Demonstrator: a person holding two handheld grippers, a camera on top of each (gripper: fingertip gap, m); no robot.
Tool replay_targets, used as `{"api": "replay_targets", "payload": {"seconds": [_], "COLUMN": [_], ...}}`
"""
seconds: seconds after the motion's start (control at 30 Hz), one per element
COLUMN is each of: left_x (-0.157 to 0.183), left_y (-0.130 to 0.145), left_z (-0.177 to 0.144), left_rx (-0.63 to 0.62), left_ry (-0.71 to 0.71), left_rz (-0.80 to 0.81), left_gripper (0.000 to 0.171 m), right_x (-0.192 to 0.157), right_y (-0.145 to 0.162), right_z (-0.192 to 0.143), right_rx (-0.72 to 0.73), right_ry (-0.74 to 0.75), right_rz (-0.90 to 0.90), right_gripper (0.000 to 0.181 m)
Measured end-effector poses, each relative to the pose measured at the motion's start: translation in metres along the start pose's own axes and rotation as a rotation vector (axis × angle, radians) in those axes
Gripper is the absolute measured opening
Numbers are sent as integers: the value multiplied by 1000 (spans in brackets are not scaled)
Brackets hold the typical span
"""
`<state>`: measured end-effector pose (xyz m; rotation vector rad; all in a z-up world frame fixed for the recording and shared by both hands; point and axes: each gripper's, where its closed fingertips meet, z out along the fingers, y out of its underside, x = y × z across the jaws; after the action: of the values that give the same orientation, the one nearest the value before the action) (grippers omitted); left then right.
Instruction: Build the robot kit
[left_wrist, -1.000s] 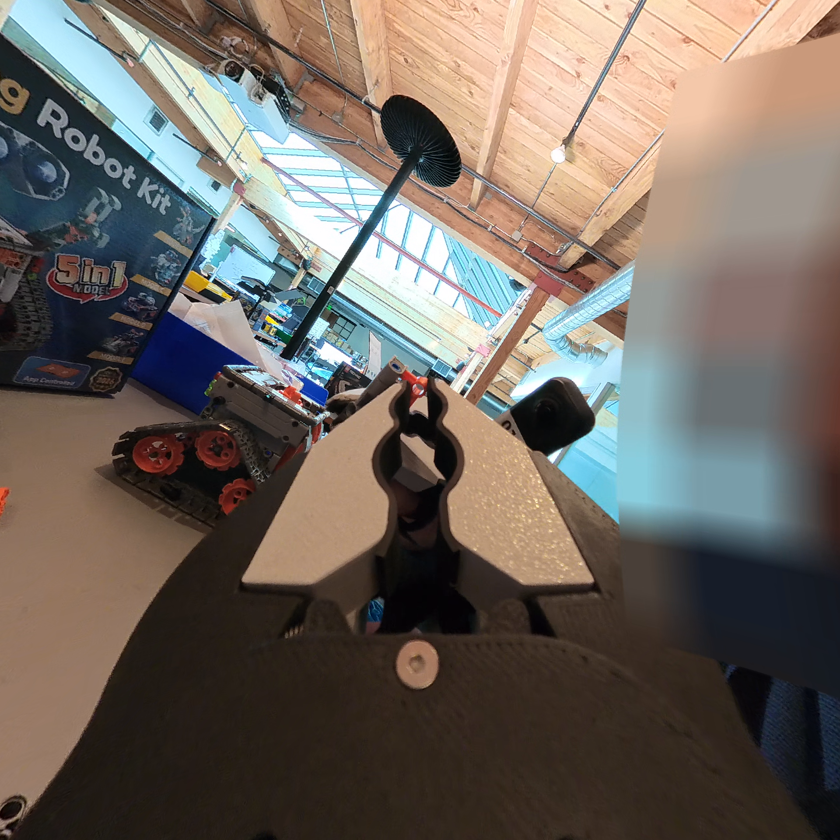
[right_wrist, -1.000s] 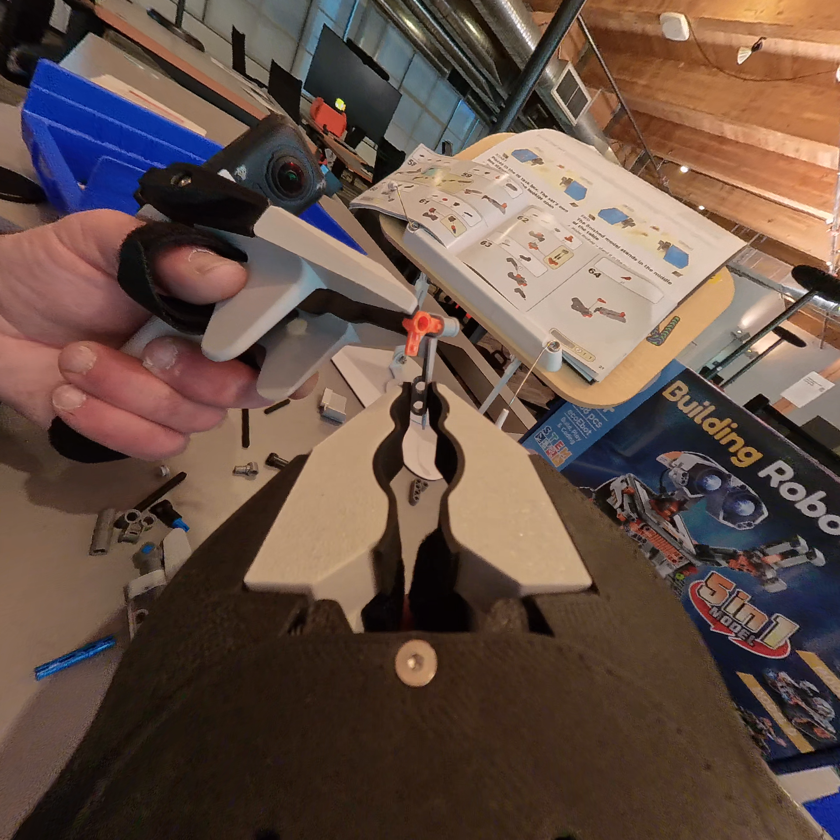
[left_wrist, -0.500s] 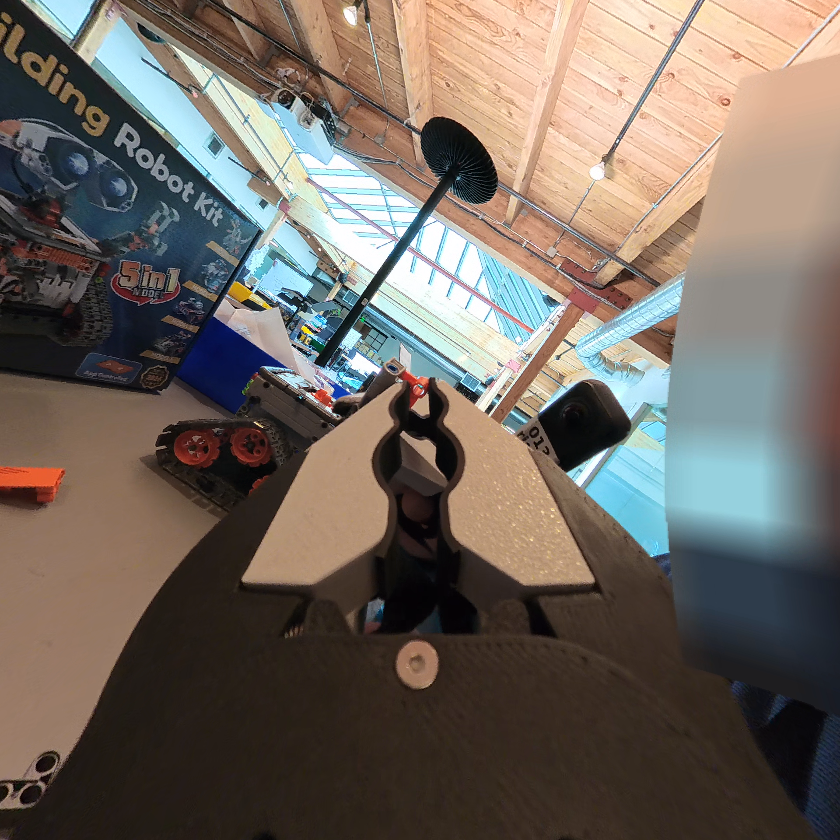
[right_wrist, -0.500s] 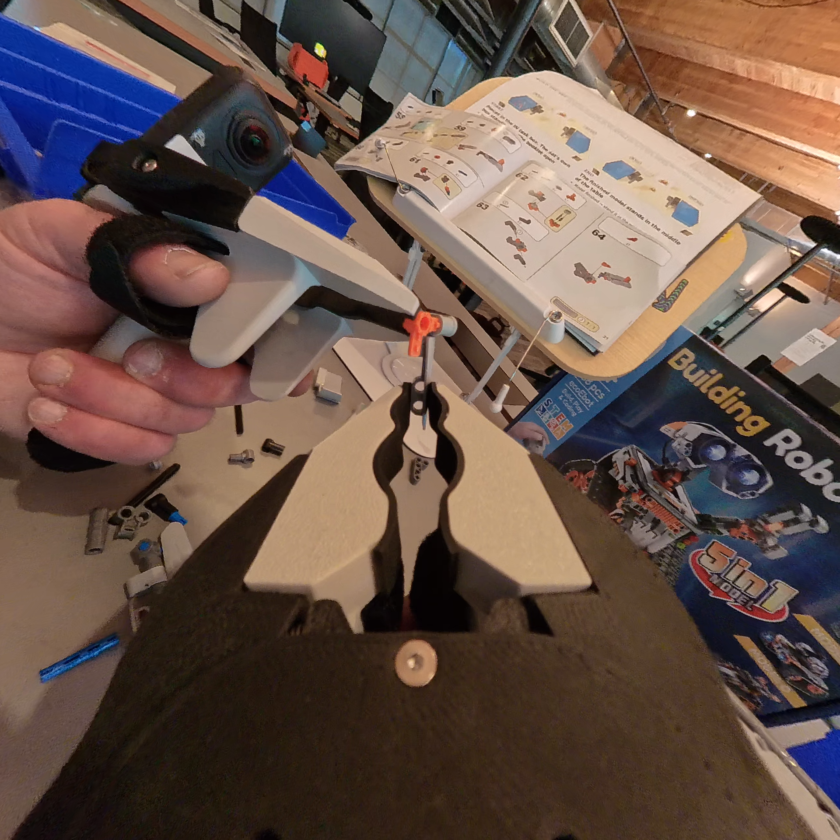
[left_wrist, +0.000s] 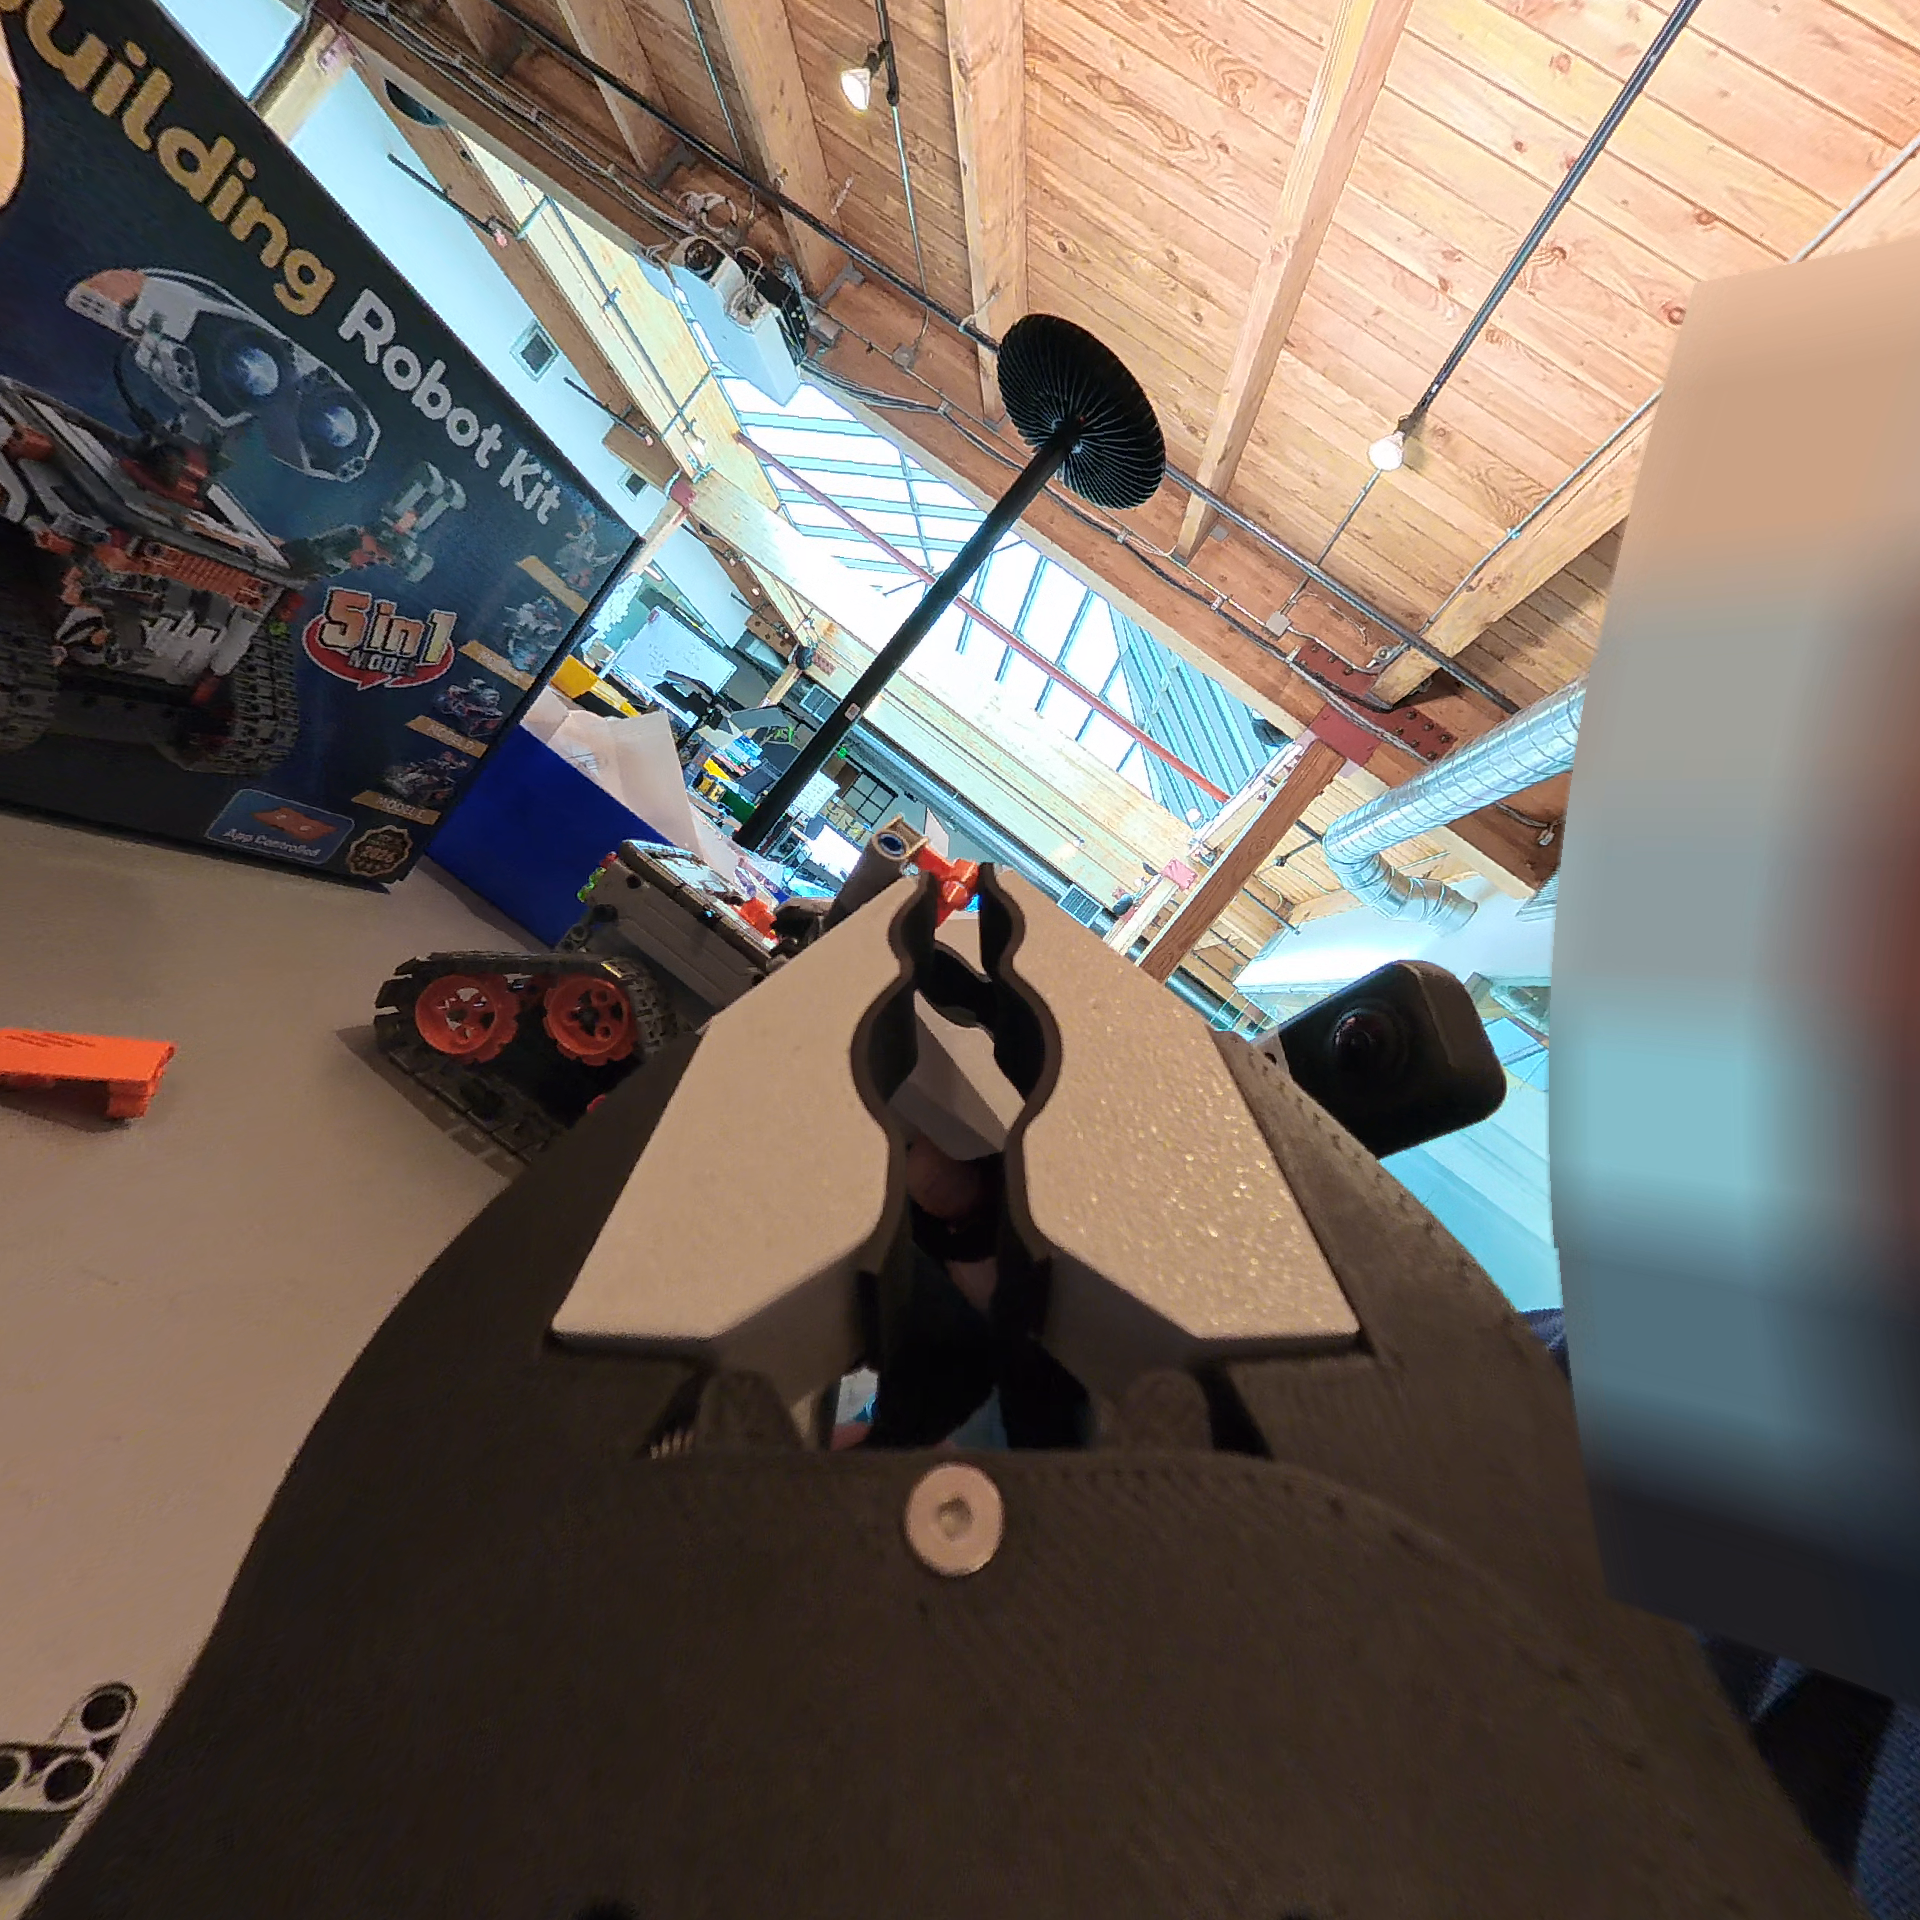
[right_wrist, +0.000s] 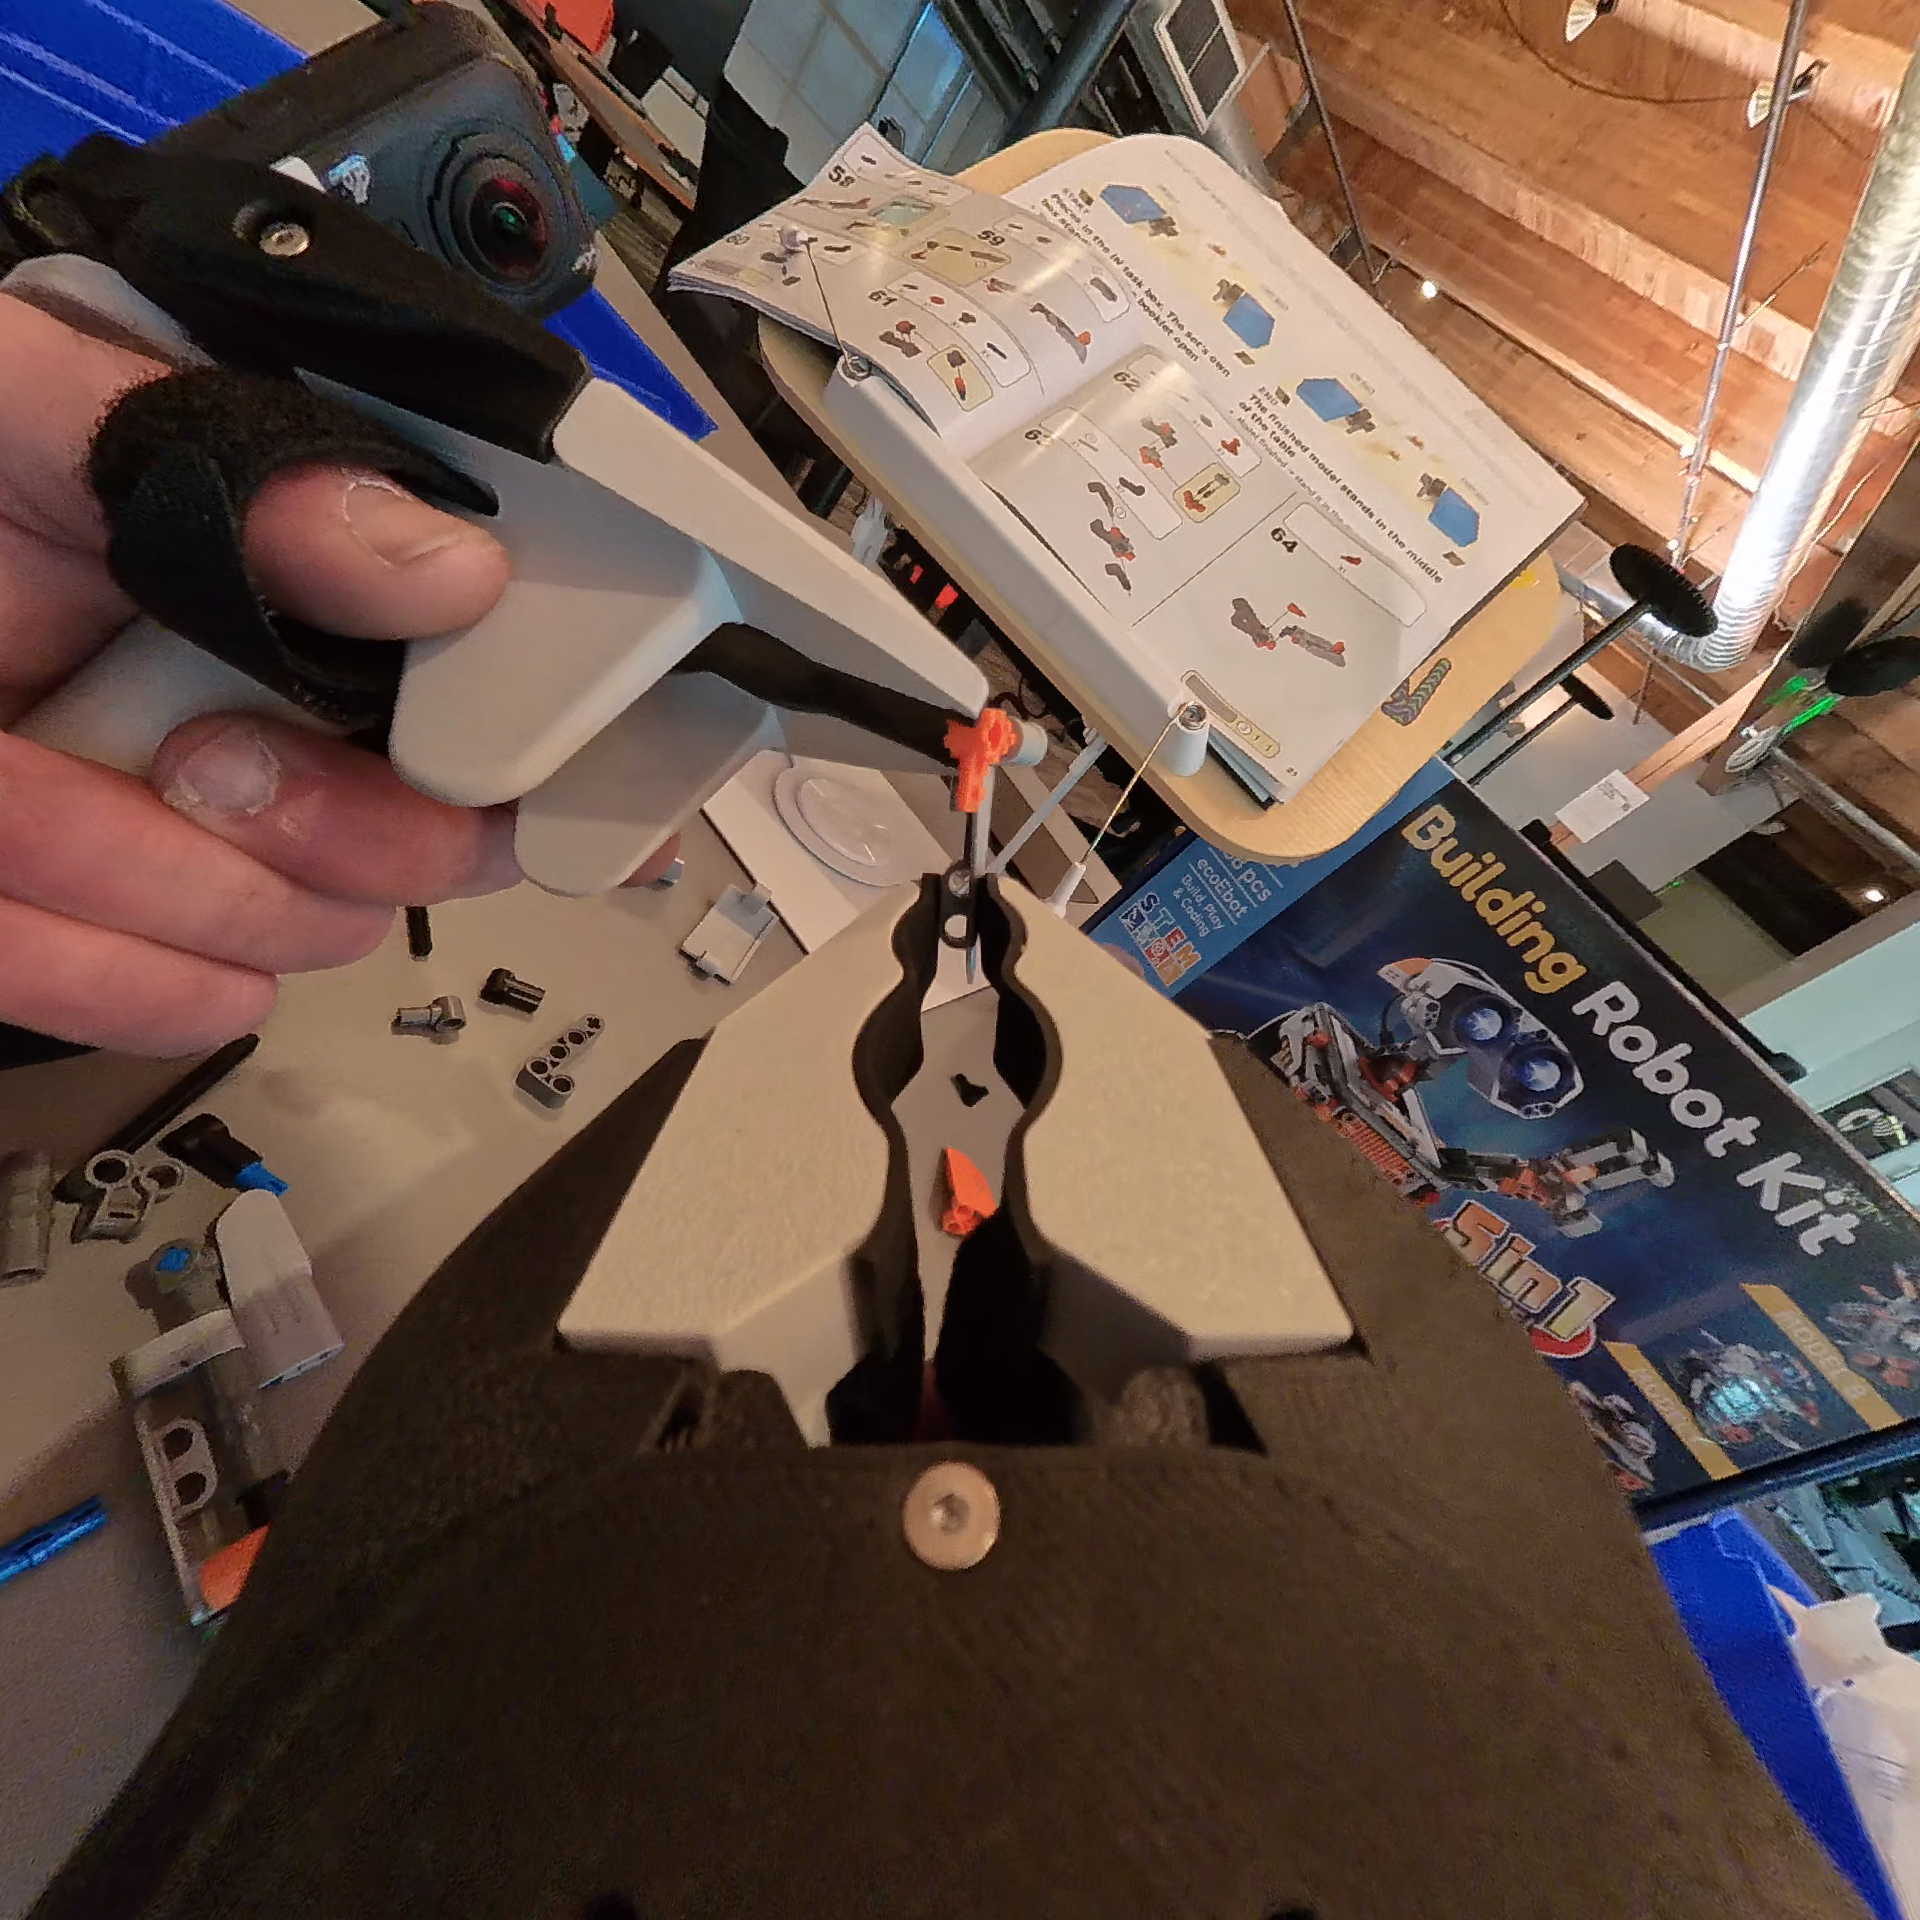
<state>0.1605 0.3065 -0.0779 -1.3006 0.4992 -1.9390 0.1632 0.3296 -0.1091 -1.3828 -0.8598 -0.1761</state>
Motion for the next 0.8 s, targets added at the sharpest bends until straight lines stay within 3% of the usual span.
{"api": "replay_targets", "payload": {"seconds": [0.37, 0.8], "left_x": [-8, -8], "left_y": [0, -3], "left_z": [0, 0], "left_rx": [8, 36], "left_ry": [-47, -83], "left_rz": [-1, 18], "left_gripper": [7, 7], "right_x": [-5, -3], "right_y": [7, 6], "right_z": [4, 5], "right_rx": [-29, -32], "right_ry": [-97, -34], "right_rz": [190, 125], "right_gripper": [4, 4]}}
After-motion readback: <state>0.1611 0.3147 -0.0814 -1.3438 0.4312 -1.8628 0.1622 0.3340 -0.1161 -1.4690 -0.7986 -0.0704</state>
